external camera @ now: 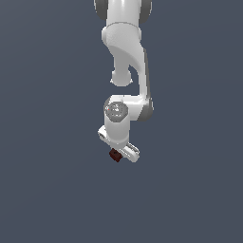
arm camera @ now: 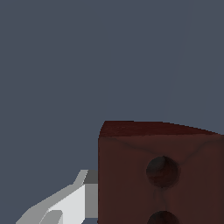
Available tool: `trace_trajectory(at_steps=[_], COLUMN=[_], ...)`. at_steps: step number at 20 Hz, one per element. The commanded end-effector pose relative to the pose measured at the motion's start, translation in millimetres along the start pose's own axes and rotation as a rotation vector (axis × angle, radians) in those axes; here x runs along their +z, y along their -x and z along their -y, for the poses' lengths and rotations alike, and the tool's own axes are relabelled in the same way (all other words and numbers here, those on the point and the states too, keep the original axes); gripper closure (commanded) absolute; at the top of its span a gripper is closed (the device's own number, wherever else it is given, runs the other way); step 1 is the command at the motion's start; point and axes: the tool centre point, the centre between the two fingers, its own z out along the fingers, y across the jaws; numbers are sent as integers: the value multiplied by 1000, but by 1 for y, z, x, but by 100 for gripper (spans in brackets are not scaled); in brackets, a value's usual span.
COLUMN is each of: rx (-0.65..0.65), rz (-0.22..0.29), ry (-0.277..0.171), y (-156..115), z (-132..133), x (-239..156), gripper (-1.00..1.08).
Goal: Pick up the object and move it to a goal position.
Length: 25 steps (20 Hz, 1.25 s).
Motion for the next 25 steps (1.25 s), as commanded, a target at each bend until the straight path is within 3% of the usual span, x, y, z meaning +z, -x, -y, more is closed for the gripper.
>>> trace_trajectory(at_steps=[1, 14, 25], rx=[1, 1, 2], rz=[-3, -3, -3], ry=[-2, -2, -2], y=[-13, -90, -111], z=[-11, -74, -88], x=[-17, -108, -130], gripper=[108, 108, 108])
